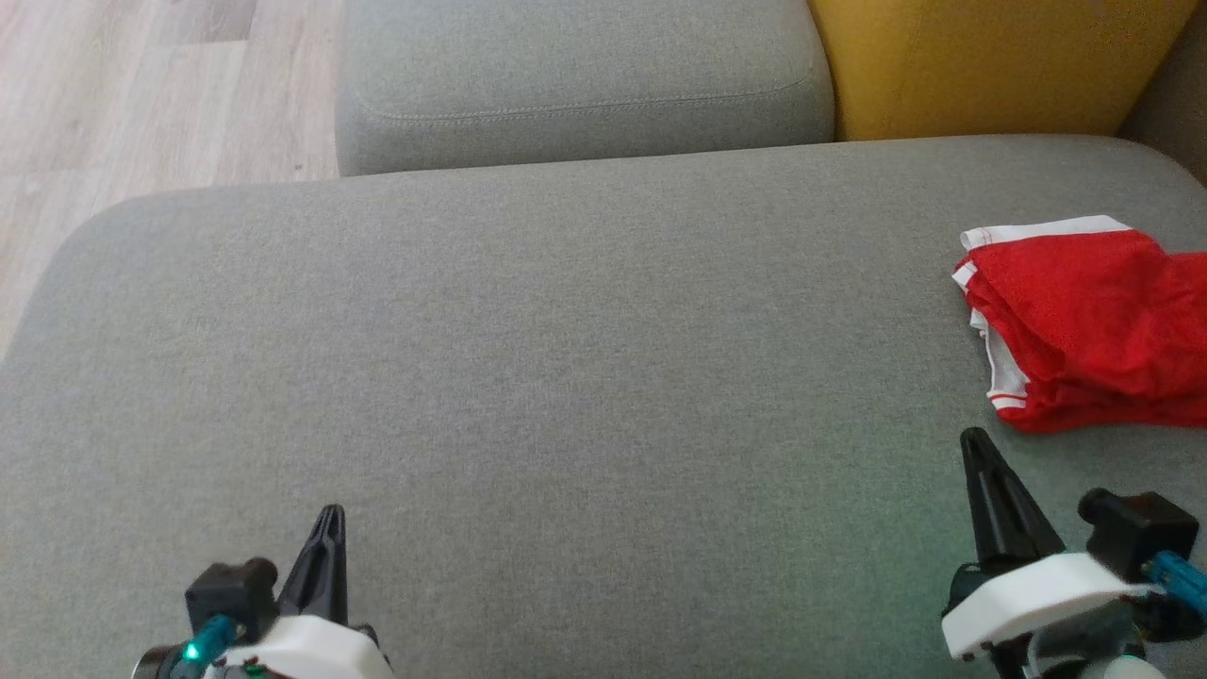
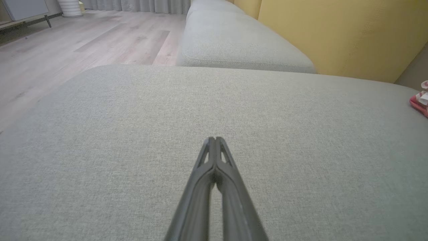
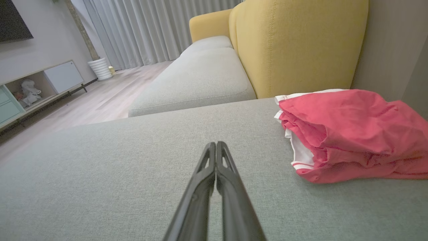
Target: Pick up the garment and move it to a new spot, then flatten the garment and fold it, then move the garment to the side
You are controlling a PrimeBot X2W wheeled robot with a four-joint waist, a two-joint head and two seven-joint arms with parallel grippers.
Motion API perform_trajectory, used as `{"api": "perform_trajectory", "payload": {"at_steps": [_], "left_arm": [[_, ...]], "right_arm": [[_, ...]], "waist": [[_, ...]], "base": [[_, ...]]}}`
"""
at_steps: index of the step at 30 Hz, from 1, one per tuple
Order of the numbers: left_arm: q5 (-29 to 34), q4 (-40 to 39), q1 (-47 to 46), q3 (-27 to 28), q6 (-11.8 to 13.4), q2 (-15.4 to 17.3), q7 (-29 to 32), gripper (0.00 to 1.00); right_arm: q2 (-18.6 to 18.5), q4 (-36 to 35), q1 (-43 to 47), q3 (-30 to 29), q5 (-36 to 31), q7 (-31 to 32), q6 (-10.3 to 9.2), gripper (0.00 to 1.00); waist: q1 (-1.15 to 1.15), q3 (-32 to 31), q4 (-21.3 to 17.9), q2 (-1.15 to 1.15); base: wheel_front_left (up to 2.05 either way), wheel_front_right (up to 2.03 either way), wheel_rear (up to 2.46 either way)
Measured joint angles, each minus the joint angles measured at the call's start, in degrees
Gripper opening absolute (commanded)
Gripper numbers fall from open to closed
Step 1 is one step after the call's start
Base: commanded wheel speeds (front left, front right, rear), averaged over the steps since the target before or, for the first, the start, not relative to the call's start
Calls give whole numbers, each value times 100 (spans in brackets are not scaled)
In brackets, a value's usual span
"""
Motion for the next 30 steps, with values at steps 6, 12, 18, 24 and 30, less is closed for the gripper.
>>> {"api": "perform_trajectory", "payload": {"at_steps": [6, 12, 18, 24, 30], "left_arm": [[-357, 44, -7, 67, -96, -37, 74, 0], [-706, 87, -38, 214, -197, -92, 143, 0], [-1061, 162, -109, 276, -330, -165, 201, 0], [-1348, 201, -134, 410, -389, -188, 255, 0], [-1702, 244, -163, 505, -535, -259, 353, 0]], "right_arm": [[-1, 78, -8, -1, 424, 0, 0, 0], [-2, 185, -72, -3, 848, -1, 0, 0], [-5, 255, -78, -9, 1261, -2, 0, 0], [-8, 345, -98, -19, 1608, -2, 0, 0], [-13, 415, -218, -33, 2015, -2, 0, 0]], "waist": [[0, 6, -2, 0], [0, 13, -4, 0], [0, 19, -6, 0], [0, 24, -8, 0], [0, 32, -10, 0]], "base": [[0, 0, 0], [0, 0, 0], [0, 0, 0], [0, 0, 0], [0, 0, 0]]}}
